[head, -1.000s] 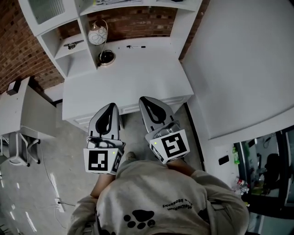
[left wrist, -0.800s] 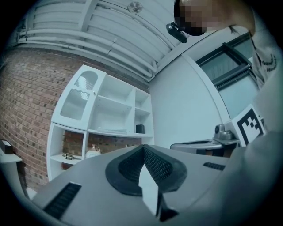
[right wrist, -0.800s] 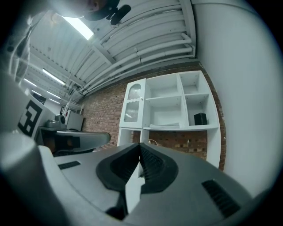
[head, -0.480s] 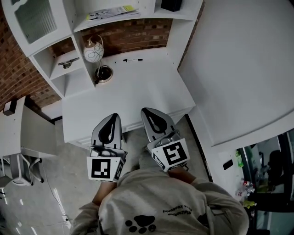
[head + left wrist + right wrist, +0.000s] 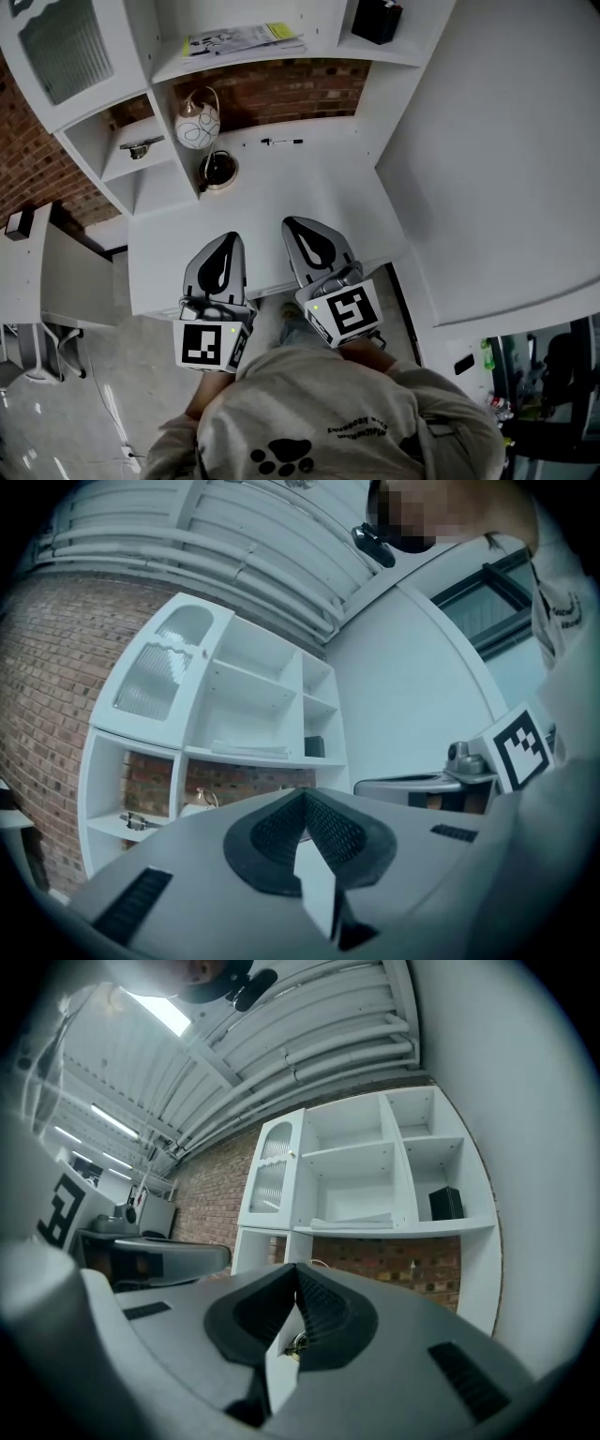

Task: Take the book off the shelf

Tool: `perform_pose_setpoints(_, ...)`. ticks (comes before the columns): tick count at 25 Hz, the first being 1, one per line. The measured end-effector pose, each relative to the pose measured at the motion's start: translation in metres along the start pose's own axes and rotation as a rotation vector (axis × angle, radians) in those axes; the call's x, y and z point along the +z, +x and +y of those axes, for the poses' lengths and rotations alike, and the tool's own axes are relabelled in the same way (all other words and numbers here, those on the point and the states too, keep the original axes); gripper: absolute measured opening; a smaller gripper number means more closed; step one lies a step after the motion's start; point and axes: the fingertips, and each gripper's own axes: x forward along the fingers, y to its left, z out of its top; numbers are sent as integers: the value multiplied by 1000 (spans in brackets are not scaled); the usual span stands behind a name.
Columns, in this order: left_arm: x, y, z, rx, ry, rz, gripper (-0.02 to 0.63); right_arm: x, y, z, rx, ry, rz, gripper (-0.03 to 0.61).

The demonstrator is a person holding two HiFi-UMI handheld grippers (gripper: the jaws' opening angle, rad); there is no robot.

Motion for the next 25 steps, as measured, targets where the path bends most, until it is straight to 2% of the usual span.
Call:
perform_pose_setpoints(10,6,89,29,67,81,-1,8,-2,71,-74,68,1,-46,15)
perform_pose_setpoints(17,10,124,35,91,111,-27,8,-6,103,-98,140,-42,-73,15)
perform_pose_setpoints(25,15,153,45,23,256,-25,8,-8,124,-99,189,-144,-58,15)
